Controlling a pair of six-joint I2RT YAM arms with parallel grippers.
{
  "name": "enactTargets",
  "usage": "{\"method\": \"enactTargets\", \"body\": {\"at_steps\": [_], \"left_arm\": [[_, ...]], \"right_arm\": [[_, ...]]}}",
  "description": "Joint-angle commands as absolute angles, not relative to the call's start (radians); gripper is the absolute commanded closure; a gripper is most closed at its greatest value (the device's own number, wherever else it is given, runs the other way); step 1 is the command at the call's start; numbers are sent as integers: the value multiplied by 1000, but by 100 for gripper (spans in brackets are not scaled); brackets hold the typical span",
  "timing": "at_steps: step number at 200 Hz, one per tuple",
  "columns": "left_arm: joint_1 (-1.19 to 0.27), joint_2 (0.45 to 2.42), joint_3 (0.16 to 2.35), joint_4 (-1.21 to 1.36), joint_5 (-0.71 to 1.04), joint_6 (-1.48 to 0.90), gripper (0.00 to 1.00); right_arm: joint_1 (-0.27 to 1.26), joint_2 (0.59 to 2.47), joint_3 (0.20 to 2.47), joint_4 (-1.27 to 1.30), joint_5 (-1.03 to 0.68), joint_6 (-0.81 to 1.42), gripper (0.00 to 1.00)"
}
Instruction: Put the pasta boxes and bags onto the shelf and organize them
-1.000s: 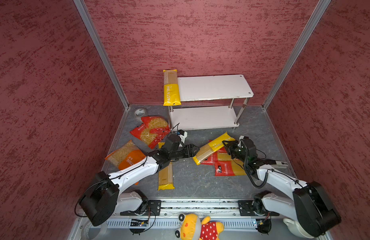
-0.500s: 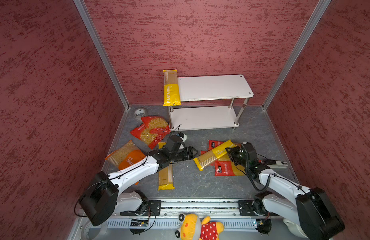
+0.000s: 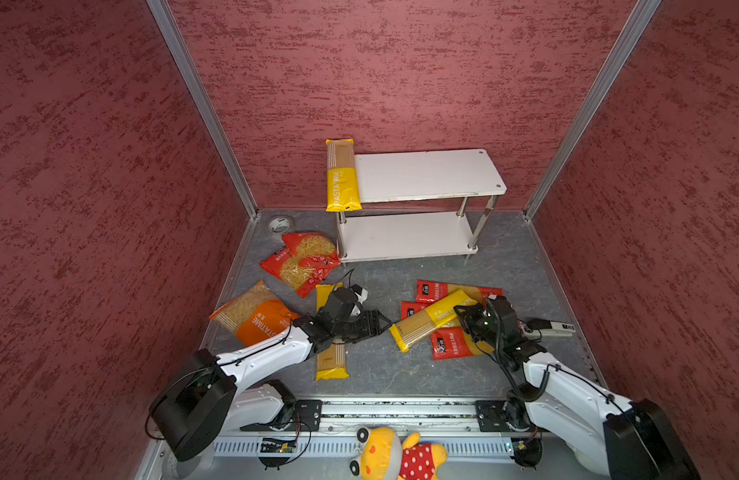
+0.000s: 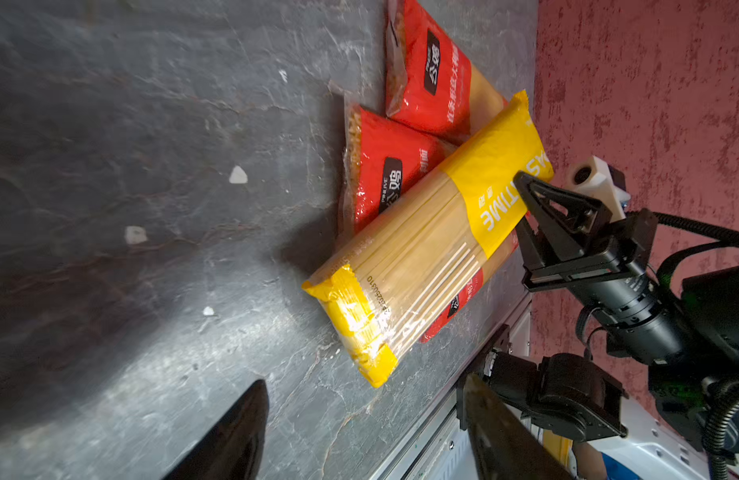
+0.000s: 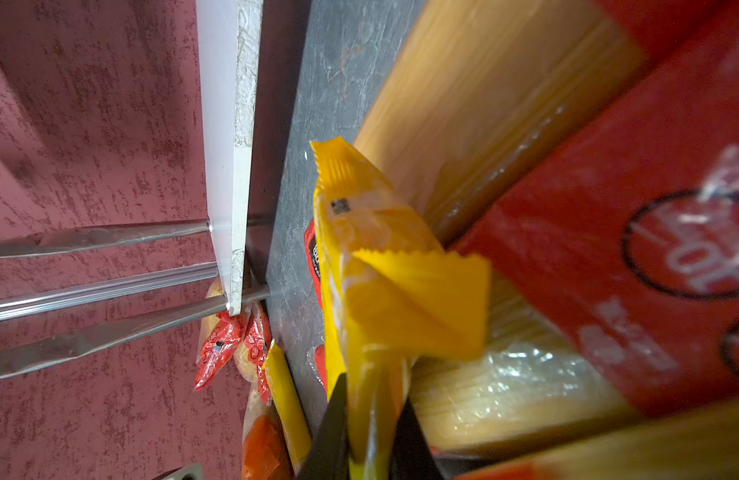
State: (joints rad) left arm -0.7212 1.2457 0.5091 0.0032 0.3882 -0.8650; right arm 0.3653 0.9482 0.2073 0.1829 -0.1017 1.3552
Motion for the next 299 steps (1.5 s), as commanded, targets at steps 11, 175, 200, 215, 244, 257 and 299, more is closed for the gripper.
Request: {"method": "enactTargets", "body": {"at_steps": [11, 175, 200, 215, 244, 257, 299], "left_arm": [[-770, 1351, 477, 248, 391, -911, 26], [-783, 1507, 521, 737, 239, -1058, 41], [-777, 1449, 529, 720, 213, -1027, 48], [-760, 1409, 530, 714, 206, -1016, 54], [-733, 1320, 556, 631, 206, -959, 56], [-724, 1295, 570, 605, 214, -941, 48], [-659, 1260, 564, 653, 241, -1011, 38]], "right_arm": [[377, 973, 137, 337, -49, 1541, 92], [482, 1002, 258, 394, 68, 1817, 99], [495, 1024, 311, 402, 49, 1794, 95], [503, 1034, 339, 406, 45, 1780, 94], [511, 1053, 348, 475, 38, 1788, 95], [521, 1069, 349, 531, 36, 1816, 96], [551, 1093, 369, 663, 95, 1873, 100]]}}
